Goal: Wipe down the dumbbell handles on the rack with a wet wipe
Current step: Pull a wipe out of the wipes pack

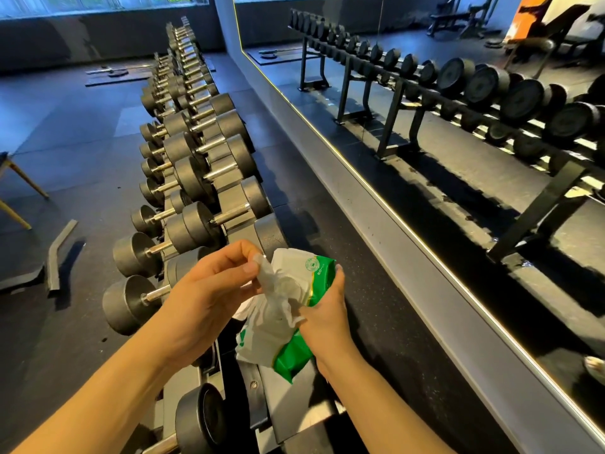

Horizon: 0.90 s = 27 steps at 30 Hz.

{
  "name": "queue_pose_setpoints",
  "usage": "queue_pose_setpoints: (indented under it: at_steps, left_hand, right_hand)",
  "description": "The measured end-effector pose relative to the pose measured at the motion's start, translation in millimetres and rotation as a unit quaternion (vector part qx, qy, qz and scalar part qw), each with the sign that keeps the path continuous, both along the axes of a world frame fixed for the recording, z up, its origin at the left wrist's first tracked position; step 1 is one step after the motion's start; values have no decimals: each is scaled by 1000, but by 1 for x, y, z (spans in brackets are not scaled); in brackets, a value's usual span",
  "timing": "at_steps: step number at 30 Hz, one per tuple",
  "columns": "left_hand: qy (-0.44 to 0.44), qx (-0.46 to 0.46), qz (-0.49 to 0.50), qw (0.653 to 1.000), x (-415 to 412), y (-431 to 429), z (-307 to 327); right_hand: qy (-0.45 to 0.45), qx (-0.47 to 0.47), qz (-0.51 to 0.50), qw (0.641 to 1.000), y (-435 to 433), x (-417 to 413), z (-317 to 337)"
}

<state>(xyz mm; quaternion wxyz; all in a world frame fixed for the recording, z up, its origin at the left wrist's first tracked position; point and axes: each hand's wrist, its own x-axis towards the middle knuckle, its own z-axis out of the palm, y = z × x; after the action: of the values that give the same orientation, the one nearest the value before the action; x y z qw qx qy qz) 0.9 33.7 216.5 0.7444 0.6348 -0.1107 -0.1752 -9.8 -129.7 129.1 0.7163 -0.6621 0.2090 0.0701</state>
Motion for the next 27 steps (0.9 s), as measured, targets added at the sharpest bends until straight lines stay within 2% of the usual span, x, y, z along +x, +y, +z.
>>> queue_pose_setpoints:
  at_steps: [2,6,9,13,16,20,24,27]
  left_hand:
    - [-9,14,4,1000,3,7,0]
    - [-24,56,18,998,9,20,-2]
    - [-12,43,-4,999,11,20,-3]
    - [20,17,11,1000,10,9,-6]
    - [11,44,30,999,11,9,-7]
    - [-13,173,45,984,9,15,-18]
    - [11,198,16,980,1,18,-25]
    - [23,209,1,978,-1,17,-23]
  right_hand:
    - [-2,46,-11,999,-3,-2,-3]
    - [11,200,-57,978,-8,-7,-11]
    - [11,277,-75,958,-8,-6,-13]
    - [67,303,-93,946,7,-7,-13]
    - [115,314,-94,938,11,-6,-20]
    - [101,345,-82,929,1,-6,-25]
    - [77,371,1,926,0,-8,-27]
    - [89,337,4,937,5,-12,-35]
